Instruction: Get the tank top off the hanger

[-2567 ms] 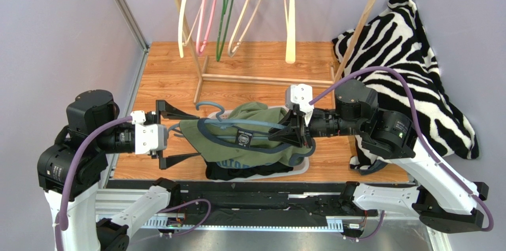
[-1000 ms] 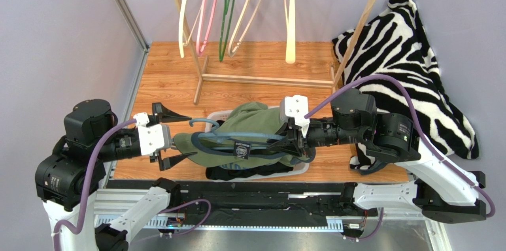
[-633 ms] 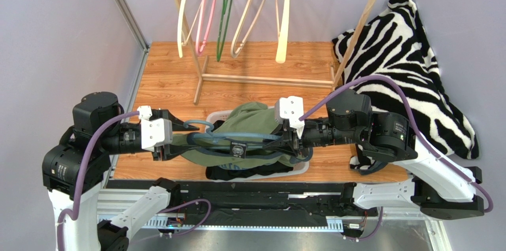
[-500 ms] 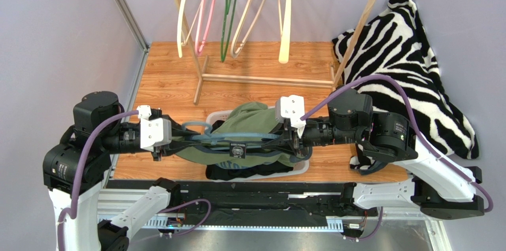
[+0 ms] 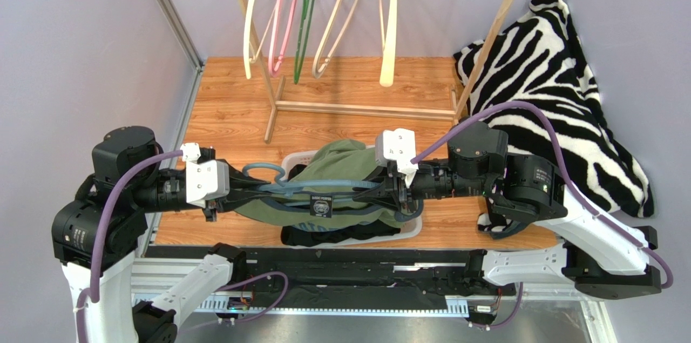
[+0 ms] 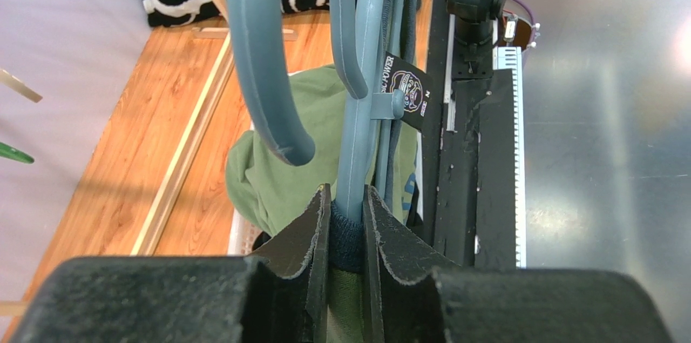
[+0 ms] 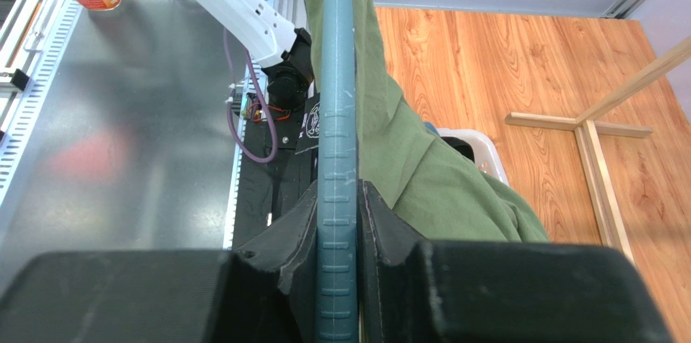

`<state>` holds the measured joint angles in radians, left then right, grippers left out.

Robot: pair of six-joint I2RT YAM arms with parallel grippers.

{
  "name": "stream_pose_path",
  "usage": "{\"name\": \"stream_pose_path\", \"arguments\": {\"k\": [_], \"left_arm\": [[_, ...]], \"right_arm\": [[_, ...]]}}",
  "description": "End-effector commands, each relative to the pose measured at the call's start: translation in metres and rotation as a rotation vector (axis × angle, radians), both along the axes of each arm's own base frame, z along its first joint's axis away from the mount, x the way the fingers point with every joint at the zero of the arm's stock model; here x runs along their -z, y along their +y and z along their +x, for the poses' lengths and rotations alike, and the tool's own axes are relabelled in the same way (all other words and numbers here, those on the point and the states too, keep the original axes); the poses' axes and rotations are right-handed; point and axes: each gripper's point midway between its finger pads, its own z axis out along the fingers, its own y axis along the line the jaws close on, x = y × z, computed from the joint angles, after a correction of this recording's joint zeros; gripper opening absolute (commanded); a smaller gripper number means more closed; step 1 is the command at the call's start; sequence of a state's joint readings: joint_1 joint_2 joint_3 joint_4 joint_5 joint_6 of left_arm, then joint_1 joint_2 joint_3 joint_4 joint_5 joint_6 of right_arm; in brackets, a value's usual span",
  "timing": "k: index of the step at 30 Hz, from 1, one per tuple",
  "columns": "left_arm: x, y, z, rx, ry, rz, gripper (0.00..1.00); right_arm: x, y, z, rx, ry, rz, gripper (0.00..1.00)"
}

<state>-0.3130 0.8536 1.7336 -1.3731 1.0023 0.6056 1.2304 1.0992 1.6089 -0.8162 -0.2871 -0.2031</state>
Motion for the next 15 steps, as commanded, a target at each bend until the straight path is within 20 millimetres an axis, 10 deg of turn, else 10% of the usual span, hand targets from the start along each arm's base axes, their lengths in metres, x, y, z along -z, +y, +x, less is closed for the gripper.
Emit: {"name": "stream_pose_path", "arguments": {"k": [1, 2, 4, 5, 8, 15], "left_arm": [[-0.009, -0.008, -0.021, 0.105, 0.062, -0.061, 0.17], [-0.007, -0.008, -0.017, 0.091, 0.055, -0.053, 0.00], [-0.005, -0.005, -0.012, 0.049, 0.043, -0.041, 0.00], [-0.003, -0.003, -0.004, 0.008, 0.031, -0.028, 0.00], [-0.001, 0.003, 0.007, -0.073, 0.007, -0.017, 0.00], [0.001, 0.015, 0.020, -0.190, -0.031, 0.006, 0.00]], "right_arm": [[-0.036, 0.030, 0.023, 0.090, -0.052, 0.172, 0.00], [-0.037, 0.027, 0.028, 0.120, -0.055, 0.178, 0.03], [-0.035, 0.022, 0.037, 0.175, -0.067, 0.174, 0.20], [-0.036, 0.015, 0.048, 0.246, -0.081, 0.177, 0.48], [-0.037, -0.010, 0.064, 0.376, -0.113, 0.188, 0.70], [-0.042, -0.062, 0.064, 0.484, -0.106, 0.230, 0.83]]}}
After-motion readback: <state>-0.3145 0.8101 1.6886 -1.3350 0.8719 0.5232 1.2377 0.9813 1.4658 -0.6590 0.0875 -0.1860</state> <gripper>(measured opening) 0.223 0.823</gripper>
